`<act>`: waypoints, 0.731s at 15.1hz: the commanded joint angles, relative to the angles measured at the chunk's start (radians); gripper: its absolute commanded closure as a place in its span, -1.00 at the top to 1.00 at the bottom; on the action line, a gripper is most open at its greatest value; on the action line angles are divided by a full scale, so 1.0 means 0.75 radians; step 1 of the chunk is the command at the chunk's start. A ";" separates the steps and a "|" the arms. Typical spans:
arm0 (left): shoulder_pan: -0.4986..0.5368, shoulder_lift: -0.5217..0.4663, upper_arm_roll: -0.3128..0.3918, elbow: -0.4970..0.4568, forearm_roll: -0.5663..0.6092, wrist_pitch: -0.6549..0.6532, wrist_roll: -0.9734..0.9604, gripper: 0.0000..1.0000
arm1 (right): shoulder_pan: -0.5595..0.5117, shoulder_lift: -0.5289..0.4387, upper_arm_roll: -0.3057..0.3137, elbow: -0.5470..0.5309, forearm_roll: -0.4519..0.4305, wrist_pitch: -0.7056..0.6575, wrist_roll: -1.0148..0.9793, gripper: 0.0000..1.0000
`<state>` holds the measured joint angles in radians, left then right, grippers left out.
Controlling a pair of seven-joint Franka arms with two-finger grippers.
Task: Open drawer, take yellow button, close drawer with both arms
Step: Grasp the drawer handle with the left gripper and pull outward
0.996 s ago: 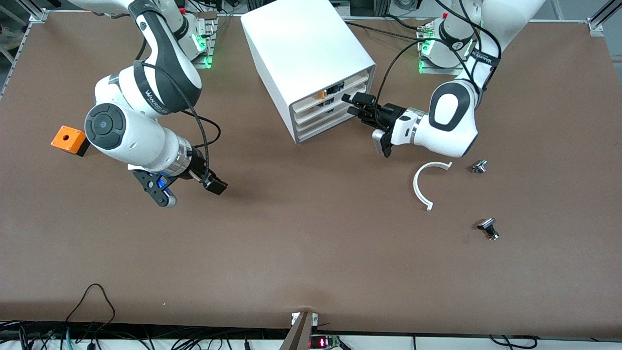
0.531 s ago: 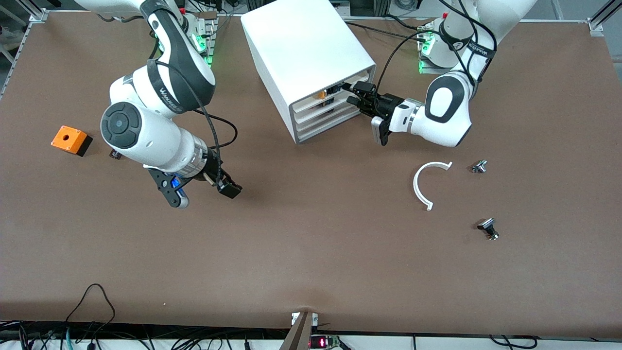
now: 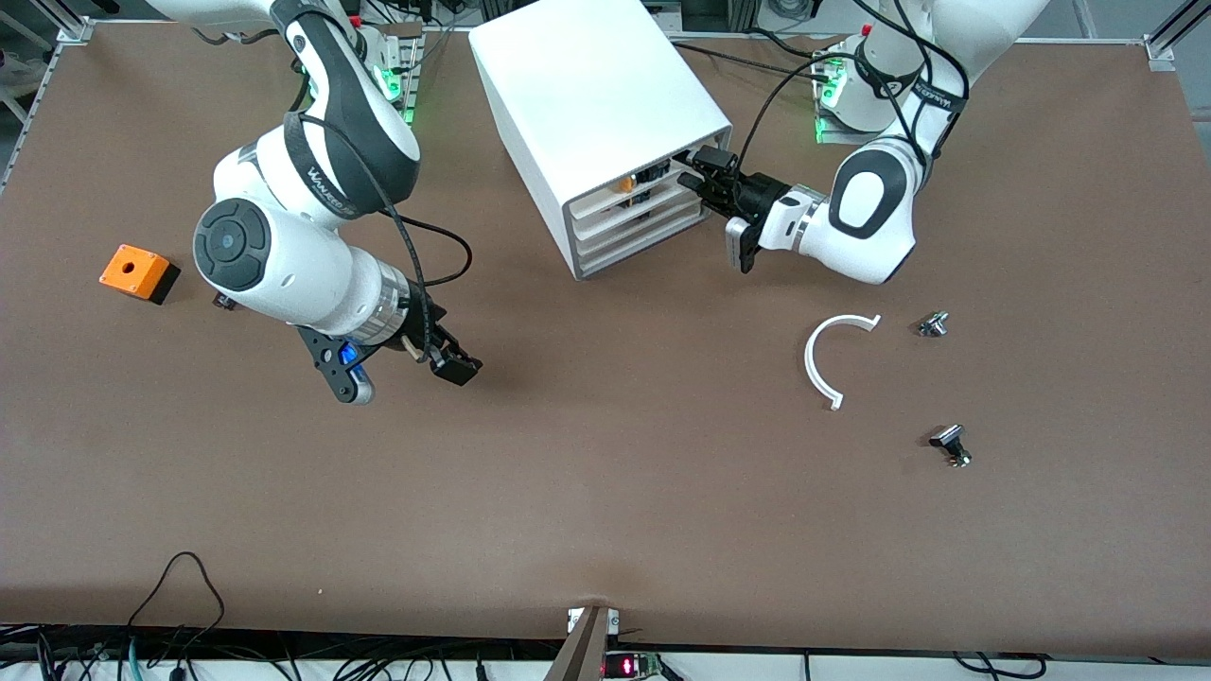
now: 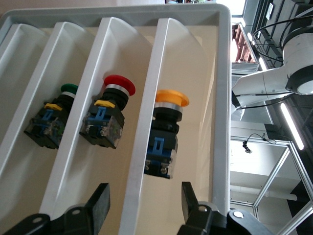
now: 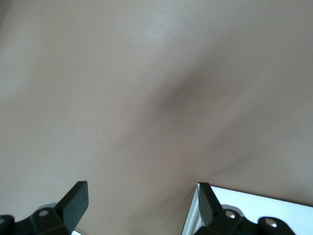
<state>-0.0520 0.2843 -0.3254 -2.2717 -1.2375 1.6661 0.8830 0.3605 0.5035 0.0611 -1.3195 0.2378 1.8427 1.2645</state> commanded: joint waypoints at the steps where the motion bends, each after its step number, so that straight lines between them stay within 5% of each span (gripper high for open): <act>1: 0.022 -0.037 -0.016 -0.059 -0.046 -0.017 0.050 0.04 | 0.002 0.020 -0.004 0.051 0.026 -0.039 0.022 1.00; 7: 0.018 -0.031 -0.018 -0.059 -0.046 -0.023 0.050 -1.00 | 0.002 0.020 -0.004 0.074 0.024 -0.062 0.022 1.00; 11: 0.024 -0.027 -0.014 -0.041 -0.044 -0.021 0.034 -1.00 | 0.002 0.020 -0.004 0.094 0.024 -0.070 0.024 1.00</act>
<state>-0.0492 0.2847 -0.3288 -2.2942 -1.2410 1.6641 0.9179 0.3605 0.5036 0.0610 -1.2908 0.2380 1.8161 1.2668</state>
